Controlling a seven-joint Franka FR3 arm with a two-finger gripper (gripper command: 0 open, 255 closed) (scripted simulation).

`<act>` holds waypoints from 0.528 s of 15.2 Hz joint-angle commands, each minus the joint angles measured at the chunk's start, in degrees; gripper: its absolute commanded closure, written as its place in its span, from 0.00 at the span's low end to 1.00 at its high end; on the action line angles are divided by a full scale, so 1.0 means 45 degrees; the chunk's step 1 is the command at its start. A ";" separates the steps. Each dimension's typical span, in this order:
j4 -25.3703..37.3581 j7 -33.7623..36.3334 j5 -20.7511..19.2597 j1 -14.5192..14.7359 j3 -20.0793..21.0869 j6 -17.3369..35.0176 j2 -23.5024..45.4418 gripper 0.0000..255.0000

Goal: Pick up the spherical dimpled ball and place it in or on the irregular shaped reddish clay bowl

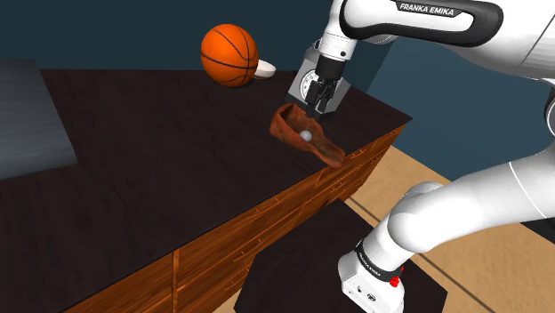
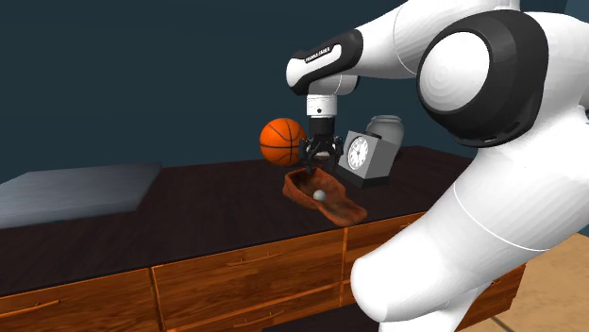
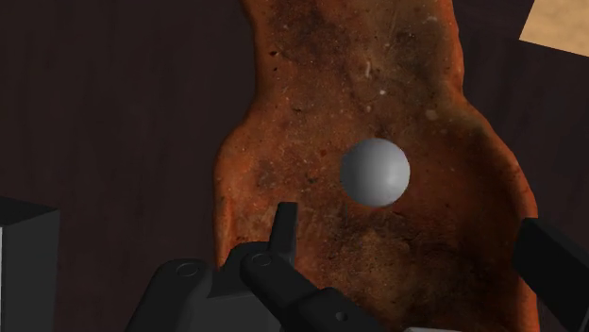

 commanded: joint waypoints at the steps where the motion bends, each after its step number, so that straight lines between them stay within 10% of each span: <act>1: 0.0000 0.0000 0.0000 0.0000 0.0000 0.0000 0.0000 0.00; 8: 0.1976 0.0015 -0.0029 -0.0017 -0.0030 -0.1553 0.0422 0.00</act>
